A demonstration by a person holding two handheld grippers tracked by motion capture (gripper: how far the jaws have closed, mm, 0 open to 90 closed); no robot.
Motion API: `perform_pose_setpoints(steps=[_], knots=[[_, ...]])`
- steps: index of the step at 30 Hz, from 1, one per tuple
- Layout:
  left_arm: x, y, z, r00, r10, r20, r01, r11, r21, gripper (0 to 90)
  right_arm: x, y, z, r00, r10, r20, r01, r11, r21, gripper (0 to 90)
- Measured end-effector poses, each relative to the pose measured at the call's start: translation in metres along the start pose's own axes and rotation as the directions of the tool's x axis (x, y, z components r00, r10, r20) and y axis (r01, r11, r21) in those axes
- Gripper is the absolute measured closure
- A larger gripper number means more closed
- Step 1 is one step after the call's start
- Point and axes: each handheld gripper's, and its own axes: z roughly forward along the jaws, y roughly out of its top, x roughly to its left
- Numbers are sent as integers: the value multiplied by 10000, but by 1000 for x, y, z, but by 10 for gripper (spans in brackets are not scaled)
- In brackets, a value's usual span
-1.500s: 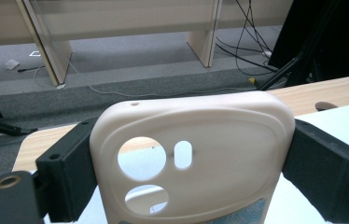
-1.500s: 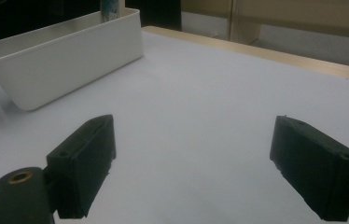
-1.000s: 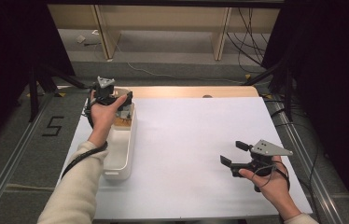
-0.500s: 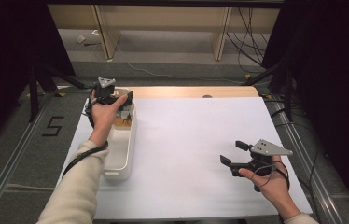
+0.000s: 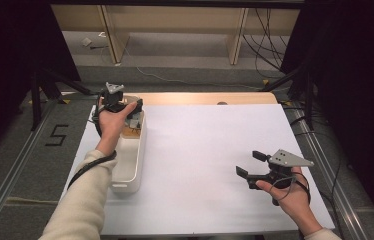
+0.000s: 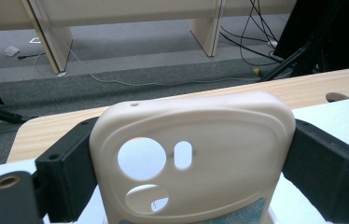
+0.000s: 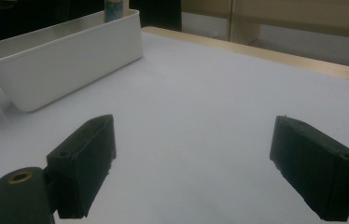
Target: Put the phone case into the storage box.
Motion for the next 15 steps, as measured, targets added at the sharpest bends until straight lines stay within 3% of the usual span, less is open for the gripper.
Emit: perform_pose_setpoints(steps=[15], knots=[[3, 0, 4, 9998, -194, 8, 193, 9997, 152, 105, 0, -1, 1, 10000, -1, -15, 1, 10000, 29, 154]])
